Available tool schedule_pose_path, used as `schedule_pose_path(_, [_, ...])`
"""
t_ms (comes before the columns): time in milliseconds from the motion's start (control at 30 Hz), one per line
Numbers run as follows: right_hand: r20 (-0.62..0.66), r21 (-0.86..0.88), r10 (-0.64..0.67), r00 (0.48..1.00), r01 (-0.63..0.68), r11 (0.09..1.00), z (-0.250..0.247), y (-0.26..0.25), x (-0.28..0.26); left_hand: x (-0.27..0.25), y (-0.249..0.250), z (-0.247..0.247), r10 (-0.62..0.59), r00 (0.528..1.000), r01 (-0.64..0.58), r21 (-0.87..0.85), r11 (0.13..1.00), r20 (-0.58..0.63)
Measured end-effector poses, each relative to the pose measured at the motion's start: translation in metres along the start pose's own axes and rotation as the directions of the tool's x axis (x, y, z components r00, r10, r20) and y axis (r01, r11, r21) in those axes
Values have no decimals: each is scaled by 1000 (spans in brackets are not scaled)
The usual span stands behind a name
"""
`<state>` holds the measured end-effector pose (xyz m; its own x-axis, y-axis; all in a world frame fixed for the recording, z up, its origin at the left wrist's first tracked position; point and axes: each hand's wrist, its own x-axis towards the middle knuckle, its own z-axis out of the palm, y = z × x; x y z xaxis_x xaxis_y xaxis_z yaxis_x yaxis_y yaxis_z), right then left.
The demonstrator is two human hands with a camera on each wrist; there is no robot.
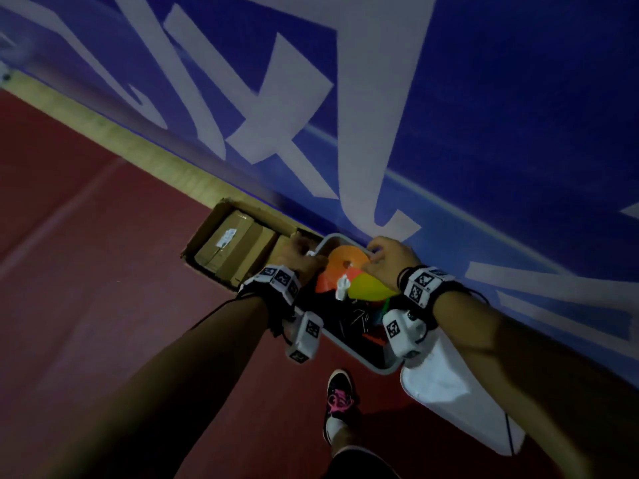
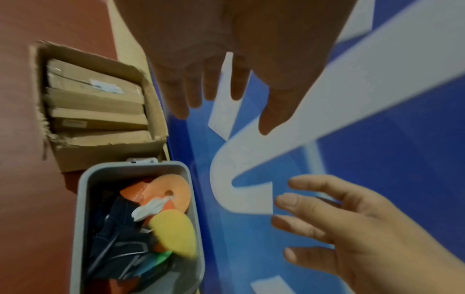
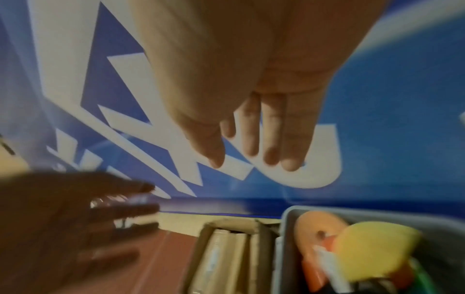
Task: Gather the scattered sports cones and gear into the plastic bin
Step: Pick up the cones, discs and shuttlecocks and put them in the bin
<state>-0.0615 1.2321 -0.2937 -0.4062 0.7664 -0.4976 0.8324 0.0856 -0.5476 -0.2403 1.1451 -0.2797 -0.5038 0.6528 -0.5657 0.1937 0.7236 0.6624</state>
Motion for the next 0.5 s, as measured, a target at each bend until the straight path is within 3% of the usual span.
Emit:
schedule_pose_path(100, [-3,115,-22,1000,22,993,8,-49,-2,-10,-18,-42,-72,996,66,-114,991,-54])
schedule_pose_path(300, [69,300,-197,978,168,939,61,-197,-36,-69,-64,-167,-112,967,35,-314,949,-229])
schedule_pose_path(500, [201,311,-463,863,392,866,165,-346,-142,-176,-144,-301,-144,863,-115,-465,878,-485])
